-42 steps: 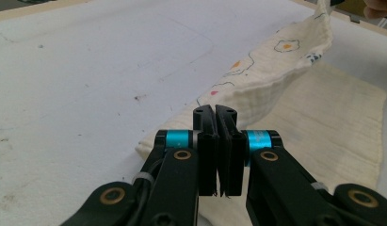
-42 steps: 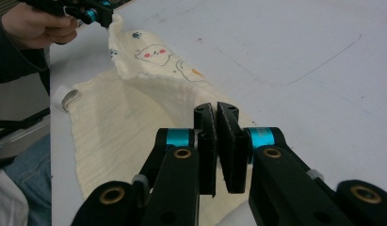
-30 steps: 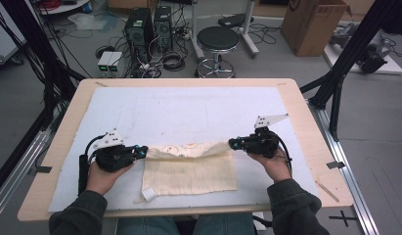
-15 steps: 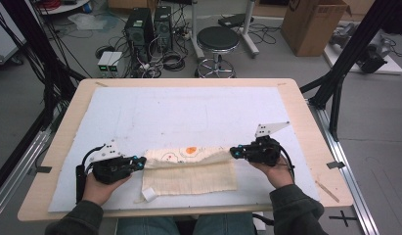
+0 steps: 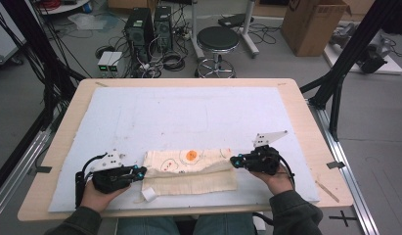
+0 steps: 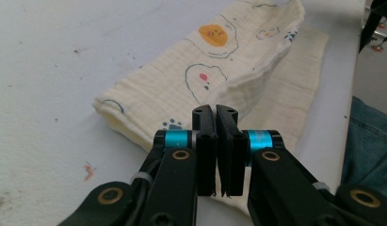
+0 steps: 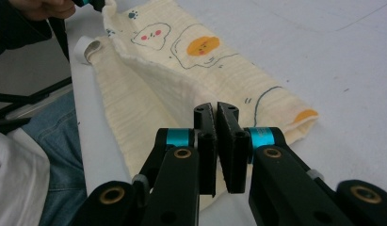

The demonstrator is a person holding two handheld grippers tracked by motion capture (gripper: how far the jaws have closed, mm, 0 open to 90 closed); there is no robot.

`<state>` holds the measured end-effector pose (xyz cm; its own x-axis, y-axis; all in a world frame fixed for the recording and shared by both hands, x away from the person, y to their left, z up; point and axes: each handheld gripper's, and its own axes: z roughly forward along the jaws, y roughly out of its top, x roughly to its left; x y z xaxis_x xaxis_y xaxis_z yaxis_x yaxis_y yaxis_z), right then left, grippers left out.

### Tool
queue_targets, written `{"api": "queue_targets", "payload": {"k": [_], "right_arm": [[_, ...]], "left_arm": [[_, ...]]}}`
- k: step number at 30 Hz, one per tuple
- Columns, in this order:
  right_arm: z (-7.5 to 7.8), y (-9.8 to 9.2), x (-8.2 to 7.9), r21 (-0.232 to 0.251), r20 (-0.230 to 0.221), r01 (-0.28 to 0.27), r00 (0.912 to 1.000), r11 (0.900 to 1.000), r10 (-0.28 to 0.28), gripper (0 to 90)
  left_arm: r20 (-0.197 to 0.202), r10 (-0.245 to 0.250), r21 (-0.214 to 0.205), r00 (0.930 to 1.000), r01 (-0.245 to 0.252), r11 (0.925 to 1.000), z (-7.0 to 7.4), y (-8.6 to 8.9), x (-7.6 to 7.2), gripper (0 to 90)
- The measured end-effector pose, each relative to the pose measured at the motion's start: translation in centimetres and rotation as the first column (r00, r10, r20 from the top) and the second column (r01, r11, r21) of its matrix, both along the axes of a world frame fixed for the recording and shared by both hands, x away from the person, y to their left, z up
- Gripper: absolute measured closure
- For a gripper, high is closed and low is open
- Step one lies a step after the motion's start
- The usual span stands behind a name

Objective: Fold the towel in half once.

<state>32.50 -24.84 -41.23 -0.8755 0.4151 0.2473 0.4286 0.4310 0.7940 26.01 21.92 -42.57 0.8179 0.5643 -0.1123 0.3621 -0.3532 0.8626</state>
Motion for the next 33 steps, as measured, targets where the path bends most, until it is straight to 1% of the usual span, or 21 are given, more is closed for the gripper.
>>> {"api": "queue_targets", "payload": {"k": [3, 7, 8, 9, 11, 12, 13, 14, 15, 17, 19, 21, 22, 24, 25, 26, 27, 28, 29, 31, 33], "right_arm": [[-0.4, -0.1, -0.2, -0.003, -0.002, -0.002, 1.0000, 1.0000, 0.002, 86.3], [-0.7, -0.2, -0.6, 0.000, -0.018, -0.011, 0.9998, 0.9999, 0.011, 86.2], [-0.7, -0.2, -0.7, -0.003, -0.022, -0.013, 0.9997, 0.9999, 0.013, 85.9], [-0.8, -0.2, -0.8, -0.001, -0.028, -0.018, 0.9994, 0.9998, 0.018, 85.5], [-0.8, -0.4, -1.1, 0.000, -0.034, -0.029, 0.9990, 0.9996, 0.029, 84.2], [-0.7, -0.5, -1.2, 0.009, -0.023, -0.034, 0.9991, 0.9994, 0.035, 82.7], [-0.5, -0.6, -1.3, 0.023, -0.025, -0.040, 0.9989, 0.9989, 0.041, 80.5], [-0.3, -0.7, -1.5, 0.027, -0.029, -0.043, 0.9986, 0.9987, 0.044, 78.8], [-0.1, -0.7, -1.6, 0.029, -0.025, -0.048, 0.9985, 0.9984, 0.049, 76.8], [0.2, -0.6, -1.8, 0.052, -0.014, -0.074, 0.9971, 0.9959, 0.075, 74.2], [0.3, -0.4, -2.0, 0.049, -0.008, -0.085, 0.9963, 0.9952, 0.085, 74.1], [0.1, -0.1, -2.0, 0.040, -0.016, -0.087, 0.9960, 0.9954, 0.088, 74.8], [-0.2, 0.2, -1.9, 0.021, -0.013, -0.086, 0.9962, 0.9961, 0.086, 75.1], [-0.8, 0.7, -1.7, 0.002, -0.033, -0.096, 0.9948, 0.9954, 0.096, 75.6], [-1.2, 0.9, -1.6, -0.015, -0.042, -0.107, 0.9934, 0.9941, 0.107, 74.8], [-1.4, 1.2, -1.6, -0.040, -0.042, -0.120, 0.9921, 0.9919, 0.119, 73.3], [-1.5, 1.3, -1.7, -0.057, -0.045, -0.135, 0.9901, 0.9892, 0.133, 72.5], [-1.7, 1.4, -1.8, -0.064, -0.043, -0.150, 0.9881, 0.9866, 0.148, 70.8], [-1.8, 1.3, -1.9, -0.063, -0.050, -0.163, 0.9858, 0.9846, 0.160, 69.1], [-2.0, 1.3, -2.1, -0.071, -0.055, -0.177, 0.9834, 0.9817, 0.173, 68.5], [-2.2, 1.3, -2.2, -0.084, -0.061, -0.185, 0.9817, 0.9791, 0.181, 68.2]], "left_arm": [[-0.004, -0.006, 0.001, 1.0000, 0.006, 1.0000, -0.1, 0.0, -0.2, 86.1], [-0.005, -0.020, 0.006, 0.9998, 0.020, 0.9998, -0.2, -0.1, -0.4, 85.8], [-0.011, -0.033, 0.006, 0.9994, 0.033, 0.9994, -0.2, -0.1, -0.5, 85.0], [-0.020, -0.043, -0.010, 0.9989, 0.043, 0.9990, -0.2, 0.0, -0.5, 82.2], [-0.028, -0.059, -0.055, 0.9979, 0.057, 0.9968, 0.3, 0.4, -0.6, 73.9], [-0.027, -0.057, -0.078, 0.9980, 0.055, 0.9955, 0.6, 0.5, -0.7, 71.0], [-0.027, -0.057, -0.078, 0.9980, 0.055, 0.9955, 0.6, 0.5, -0.7, 70.3], [-0.013, -0.060, -0.090, 0.9981, 0.059, 0.9943, 1.0, 0.6, -0.7, 70.2], [-0.015, -0.057, -0.090, 0.9983, 0.055, 0.9944, 1.0, 0.5, -0.7, 70.1], [-0.021, -0.057, -0.076, 0.9982, 0.055, 0.9956, 0.8, 0.2, -0.5, 70.2], [-0.030, -0.055, -0.051, 0.9980, 0.054, 0.9972, 0.4, -0.3, -0.3, 71.7], [-0.042, -0.058, -0.030, 0.9974, 0.057, 0.9979, -0.1, -0.8, -0.2, 74.3], [-0.048, -0.061, -0.016, 0.9970, 0.060, 0.9980, -0.3, -1.0, -0.1, 75.8], [-0.061, -0.079, 0.003, 0.9950, 0.079, 0.9969, -0.6, -1.4, -0.1, 77.6], [-0.061, -0.079, 0.003, 0.9950, 0.079, 0.9969, -0.6, -1.4, -0.1, 77.4], [-0.068, -0.105, 0.028, 0.9921, 0.107, 0.9938, -0.8, -1.6, -0.2, 76.9], [-0.068, -0.105, 0.028, 0.9921, 0.107, 0.9938, -0.8, -1.6, -0.2, 76.5], [-0.082, -0.125, 0.025, 0.9887, 0.128, 0.9915, -1.0, -1.7, -0.3, 75.3], [-0.089, -0.133, 0.032, 0.9872, 0.136, 0.9902, -1.1, -1.6, -0.4, 74.2], [-0.106, -0.135, 0.045, 0.9852, 0.140, 0.9891, -1.3, -1.6, -0.4, 73.1], [-0.118, -0.144, 0.067, 0.9825, 0.153, 0.9860, -1.6, -1.5, -0.5, 72.7]]}}
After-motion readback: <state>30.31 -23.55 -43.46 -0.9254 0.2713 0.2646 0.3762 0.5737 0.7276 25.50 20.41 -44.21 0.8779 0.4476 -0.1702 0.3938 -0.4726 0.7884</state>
